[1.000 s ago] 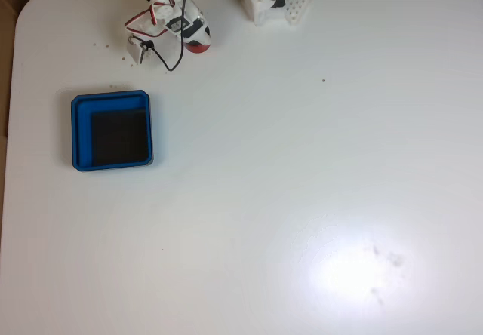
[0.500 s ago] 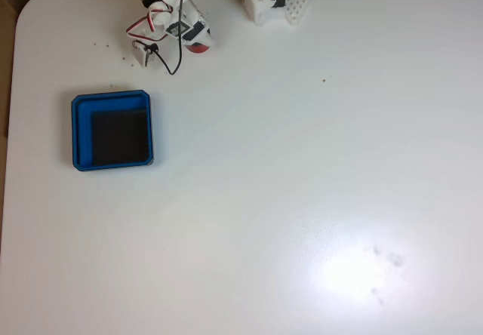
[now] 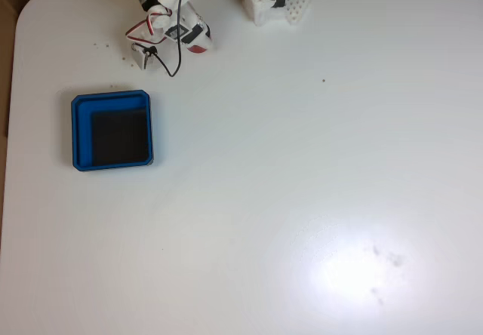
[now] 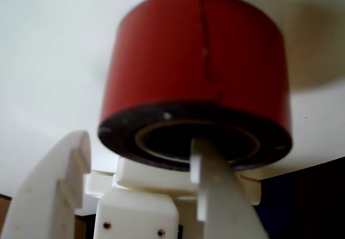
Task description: Pick the red roll and drop it in the blue box
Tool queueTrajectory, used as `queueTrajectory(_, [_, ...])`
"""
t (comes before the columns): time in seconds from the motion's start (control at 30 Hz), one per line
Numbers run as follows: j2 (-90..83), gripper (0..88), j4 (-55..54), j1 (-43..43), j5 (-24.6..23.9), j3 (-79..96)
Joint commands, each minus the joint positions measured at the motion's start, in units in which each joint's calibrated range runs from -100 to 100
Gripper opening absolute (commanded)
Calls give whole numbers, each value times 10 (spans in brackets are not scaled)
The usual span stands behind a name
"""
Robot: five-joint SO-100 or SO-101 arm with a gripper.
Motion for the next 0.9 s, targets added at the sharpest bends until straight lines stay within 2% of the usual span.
queueTrajectory(0.0, [15, 172, -7, 0, 4, -17])
queueTrajectory(0.5, [23, 166, -7, 1, 4, -16])
queueTrajectory(0.73, [22, 34, -7, 1, 4, -16])
queueTrajectory(0.87, [18, 5, -6, 2, 4, -16])
